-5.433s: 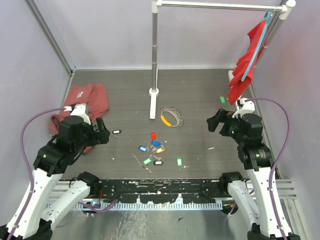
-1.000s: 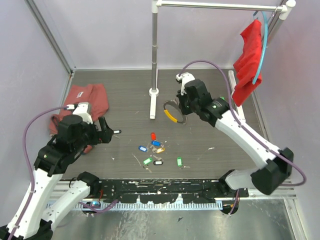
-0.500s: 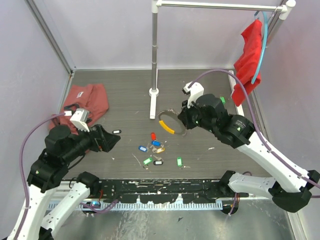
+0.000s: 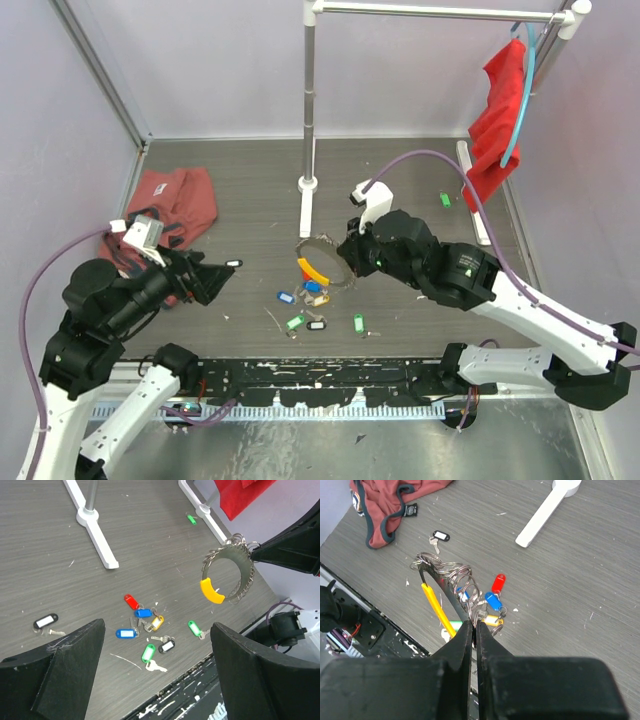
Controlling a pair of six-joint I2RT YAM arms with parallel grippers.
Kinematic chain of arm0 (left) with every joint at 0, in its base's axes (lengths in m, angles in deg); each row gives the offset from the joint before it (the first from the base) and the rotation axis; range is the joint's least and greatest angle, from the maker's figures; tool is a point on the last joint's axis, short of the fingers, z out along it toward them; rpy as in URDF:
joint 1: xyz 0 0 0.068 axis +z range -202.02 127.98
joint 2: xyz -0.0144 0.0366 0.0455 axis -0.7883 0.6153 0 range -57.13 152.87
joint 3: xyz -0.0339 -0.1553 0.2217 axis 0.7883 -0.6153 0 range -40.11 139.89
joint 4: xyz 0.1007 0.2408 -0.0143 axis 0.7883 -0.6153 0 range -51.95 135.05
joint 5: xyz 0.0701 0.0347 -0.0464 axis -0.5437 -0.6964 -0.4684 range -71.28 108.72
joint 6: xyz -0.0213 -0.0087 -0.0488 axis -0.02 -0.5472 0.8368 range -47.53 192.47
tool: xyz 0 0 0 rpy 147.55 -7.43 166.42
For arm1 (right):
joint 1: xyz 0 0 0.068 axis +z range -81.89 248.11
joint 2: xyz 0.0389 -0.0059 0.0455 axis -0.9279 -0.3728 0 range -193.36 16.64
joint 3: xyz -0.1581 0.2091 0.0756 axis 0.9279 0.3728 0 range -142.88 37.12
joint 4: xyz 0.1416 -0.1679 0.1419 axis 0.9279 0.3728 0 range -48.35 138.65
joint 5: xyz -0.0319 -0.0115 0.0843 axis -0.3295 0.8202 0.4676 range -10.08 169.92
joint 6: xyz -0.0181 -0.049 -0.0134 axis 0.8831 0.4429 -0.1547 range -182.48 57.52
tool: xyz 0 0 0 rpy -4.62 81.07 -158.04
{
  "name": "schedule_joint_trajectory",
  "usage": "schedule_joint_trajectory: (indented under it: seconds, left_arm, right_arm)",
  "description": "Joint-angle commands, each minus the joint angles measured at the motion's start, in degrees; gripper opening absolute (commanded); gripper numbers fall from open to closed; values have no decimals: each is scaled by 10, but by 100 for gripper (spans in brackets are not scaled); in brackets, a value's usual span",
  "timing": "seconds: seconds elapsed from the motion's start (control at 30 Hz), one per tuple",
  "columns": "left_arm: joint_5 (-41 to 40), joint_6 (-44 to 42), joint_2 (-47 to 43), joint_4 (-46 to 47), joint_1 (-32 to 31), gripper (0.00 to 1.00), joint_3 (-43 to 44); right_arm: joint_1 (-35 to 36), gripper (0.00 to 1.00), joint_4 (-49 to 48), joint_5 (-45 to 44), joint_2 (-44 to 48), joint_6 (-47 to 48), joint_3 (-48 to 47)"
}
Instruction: Put the keys on the keyring
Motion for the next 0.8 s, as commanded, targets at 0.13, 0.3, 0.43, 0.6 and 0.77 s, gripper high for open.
schedule_joint_trajectory:
  seconds: [0.13,0.3,0.43,0.6,0.77]
  left_arm:
    - [78,-28,42,164,0,92,-61]
    - [126,-48,57,249,0,92,-95]
    - [143,-75,55,329,0,92,-139]
    - [189,-130,72,415,0,81,-171]
    - [204,-188,104,475,-5,76,-167]
  right_arm:
    - [2,1,-115,-84,34,0,44]
    - [2,1,-151,-81,58,23,62]
    - [1,1,-184,-65,81,44,77]
    - [1,1,-194,-32,86,45,69]
    - [2,1,-215,-12,81,31,66]
